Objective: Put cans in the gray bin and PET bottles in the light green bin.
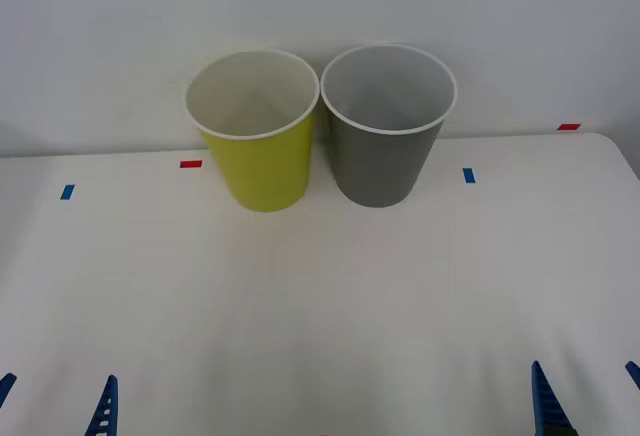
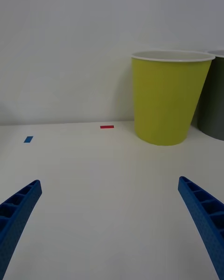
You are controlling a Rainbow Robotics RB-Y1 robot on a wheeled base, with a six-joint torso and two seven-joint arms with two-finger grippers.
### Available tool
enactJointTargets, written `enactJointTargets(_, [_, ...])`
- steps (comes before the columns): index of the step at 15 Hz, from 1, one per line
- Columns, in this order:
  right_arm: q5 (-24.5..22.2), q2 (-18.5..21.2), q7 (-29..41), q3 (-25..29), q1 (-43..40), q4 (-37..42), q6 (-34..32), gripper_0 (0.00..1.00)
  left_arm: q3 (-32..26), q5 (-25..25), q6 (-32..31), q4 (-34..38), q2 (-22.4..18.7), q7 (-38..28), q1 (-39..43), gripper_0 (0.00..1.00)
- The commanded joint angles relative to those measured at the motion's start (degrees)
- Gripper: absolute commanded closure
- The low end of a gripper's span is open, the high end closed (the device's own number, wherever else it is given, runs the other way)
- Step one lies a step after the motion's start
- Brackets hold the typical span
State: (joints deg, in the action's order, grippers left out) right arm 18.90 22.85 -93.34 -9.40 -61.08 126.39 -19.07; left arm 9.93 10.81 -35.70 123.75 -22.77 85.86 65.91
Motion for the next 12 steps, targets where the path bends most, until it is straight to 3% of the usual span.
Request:
enactJointTargets(1, [0.0,0.0,0.0,0.0,0.0,0.0,0.0,0.00,0.0,0.0,0.0,0.0,0.0,0.0,0.0,0.00])
enactJointTargets(12, [0.0,0.0,0.0,0.0,0.0,0.0,0.0,0.00,0.0,0.0,0.0,0.0,0.0,0.0,0.0,0.00])
